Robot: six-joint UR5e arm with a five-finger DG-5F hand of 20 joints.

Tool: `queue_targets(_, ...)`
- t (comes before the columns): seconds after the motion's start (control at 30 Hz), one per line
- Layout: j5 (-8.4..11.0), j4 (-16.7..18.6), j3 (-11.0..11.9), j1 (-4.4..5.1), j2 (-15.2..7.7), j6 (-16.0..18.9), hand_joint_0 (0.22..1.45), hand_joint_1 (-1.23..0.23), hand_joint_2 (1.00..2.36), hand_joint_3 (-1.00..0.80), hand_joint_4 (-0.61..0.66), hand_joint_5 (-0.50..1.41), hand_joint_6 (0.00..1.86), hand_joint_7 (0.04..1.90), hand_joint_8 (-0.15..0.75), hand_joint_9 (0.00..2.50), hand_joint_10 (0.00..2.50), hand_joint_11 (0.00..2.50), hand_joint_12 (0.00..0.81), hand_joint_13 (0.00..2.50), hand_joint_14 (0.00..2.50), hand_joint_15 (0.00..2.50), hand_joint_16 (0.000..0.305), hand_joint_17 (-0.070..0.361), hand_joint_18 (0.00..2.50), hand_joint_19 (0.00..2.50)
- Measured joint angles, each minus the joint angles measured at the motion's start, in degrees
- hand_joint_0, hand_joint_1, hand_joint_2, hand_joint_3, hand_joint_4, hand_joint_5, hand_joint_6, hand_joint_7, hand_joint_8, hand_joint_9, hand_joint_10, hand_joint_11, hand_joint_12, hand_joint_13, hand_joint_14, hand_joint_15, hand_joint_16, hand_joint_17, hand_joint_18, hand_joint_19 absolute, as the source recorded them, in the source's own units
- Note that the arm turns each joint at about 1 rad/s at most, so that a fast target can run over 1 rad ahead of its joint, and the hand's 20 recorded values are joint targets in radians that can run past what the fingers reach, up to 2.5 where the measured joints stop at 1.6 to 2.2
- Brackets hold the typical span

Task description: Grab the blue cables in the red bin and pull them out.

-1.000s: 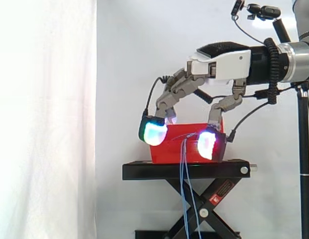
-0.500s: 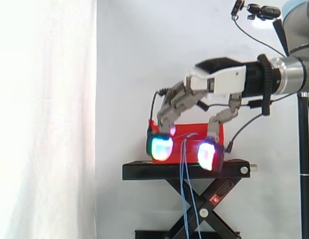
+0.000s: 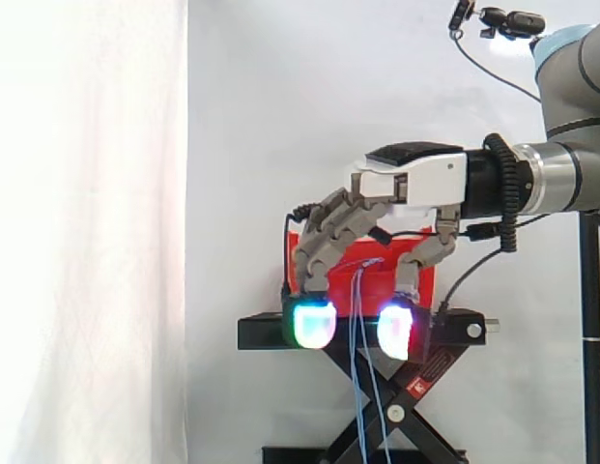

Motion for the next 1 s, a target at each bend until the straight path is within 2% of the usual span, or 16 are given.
queue_targets(0.13, -0.89, 3.5, -0.8, -1.08, 0.0, -0.5, 0.70, -0.95, 1.00, -1.00, 0.16, 0.71, 0.09, 0.72, 0.288, 0.68, 0.02, 0.98, 0.408, 0.78, 0.02, 0.93, 0.055, 0.125, 0.56, 0.70)
queue_targets(0.33, -1.47, 6.7, -2.9, -2.34, 0.0, -5.1, 0.72, -0.93, 1.00, -1.00, 0.18, 0.73, 0.05, 0.74, 0.283, 0.68, 0.02, 0.98, 0.405, 0.78, 0.02, 0.93, 0.055, 0.123, 0.55, 0.70)
queue_targets(0.47, -1.58, 6.1, -3.1, -3.11, 0.0, -8.3, 0.73, -0.93, 1.00, -1.00, 0.17, 0.73, 0.06, 0.75, 0.284, 0.70, 0.02, 1.00, 0.403, 0.79, 0.02, 0.92, 0.054, 0.121, 0.55, 0.70)
queue_targets(0.6, -1.89, 5.0, -3.2, -4.05, 0.0, -9.9, 0.73, -0.93, 1.00, -1.00, 0.17, 0.74, 0.06, 0.74, 0.282, 0.70, 0.02, 1.00, 0.401, 0.79, 0.02, 0.92, 0.053, 0.120, 0.55, 0.70)
queue_targets(0.77, -3.73, 3.8, -3.2, -5.48, 0.0, -11.2, 0.74, -0.93, 1.00, -1.00, 0.18, 0.74, 0.06, 0.75, 0.284, 0.70, 0.02, 1.00, 0.400, 0.79, 0.02, 0.92, 0.053, 0.119, 0.55, 0.70)
queue_targets(1.0, -5.18, 3.7, -3.3, -7.08, 0.0, -16.5, 0.74, -0.92, 1.00, -1.00, 0.18, 0.73, 0.00, 0.74, 0.284, 0.70, 0.02, 0.99, 0.399, 0.78, 0.03, 0.92, 0.053, 0.119, 0.55, 0.70)
